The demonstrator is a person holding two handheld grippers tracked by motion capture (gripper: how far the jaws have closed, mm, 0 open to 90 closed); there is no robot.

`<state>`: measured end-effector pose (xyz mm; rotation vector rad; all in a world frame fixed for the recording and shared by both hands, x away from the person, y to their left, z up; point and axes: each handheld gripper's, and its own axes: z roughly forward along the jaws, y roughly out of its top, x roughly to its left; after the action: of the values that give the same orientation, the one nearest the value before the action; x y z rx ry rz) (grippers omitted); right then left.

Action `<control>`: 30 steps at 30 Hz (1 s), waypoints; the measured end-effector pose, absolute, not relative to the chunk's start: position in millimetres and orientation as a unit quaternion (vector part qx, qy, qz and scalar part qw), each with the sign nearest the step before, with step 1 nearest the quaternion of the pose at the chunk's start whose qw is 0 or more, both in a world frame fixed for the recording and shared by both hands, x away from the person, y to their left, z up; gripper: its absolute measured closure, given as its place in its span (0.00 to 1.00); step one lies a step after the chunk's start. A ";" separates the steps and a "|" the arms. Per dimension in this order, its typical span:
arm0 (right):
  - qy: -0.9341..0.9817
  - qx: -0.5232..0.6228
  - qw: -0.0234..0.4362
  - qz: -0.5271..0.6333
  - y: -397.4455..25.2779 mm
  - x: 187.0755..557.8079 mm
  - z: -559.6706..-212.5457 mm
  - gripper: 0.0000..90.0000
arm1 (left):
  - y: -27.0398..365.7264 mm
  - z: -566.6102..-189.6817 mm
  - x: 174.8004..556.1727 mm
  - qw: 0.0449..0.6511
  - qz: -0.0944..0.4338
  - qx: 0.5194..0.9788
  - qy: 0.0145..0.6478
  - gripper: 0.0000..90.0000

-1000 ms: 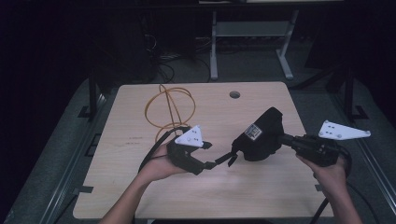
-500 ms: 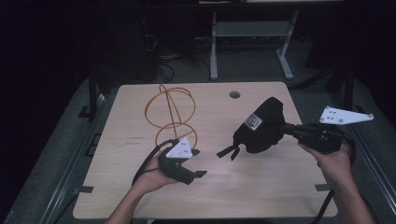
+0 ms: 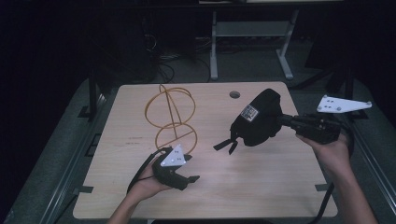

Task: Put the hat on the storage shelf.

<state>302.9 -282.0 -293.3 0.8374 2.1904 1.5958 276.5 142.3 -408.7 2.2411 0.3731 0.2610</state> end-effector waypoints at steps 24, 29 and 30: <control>0.778 0.246 0.154 0.557 -235.8 323.5 -241.9 0.98 | 149.3 -414.2 274.5 0.409 0.115 0.891 0.157 0.28; 0.777 0.236 0.151 0.563 -223.1 329.4 -230.6 0.98 | 150.6 -413.6 273.7 0.408 0.118 0.892 0.157 0.28; 0.778 0.235 0.150 0.563 -219.8 331.0 -228.0 0.98 | 151.1 -413.5 273.8 0.409 0.120 0.891 0.157 0.28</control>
<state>331.0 -219.8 -228.0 0.6739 2.2351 1.6173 273.8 151.1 -413.5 2.2453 0.3963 0.3012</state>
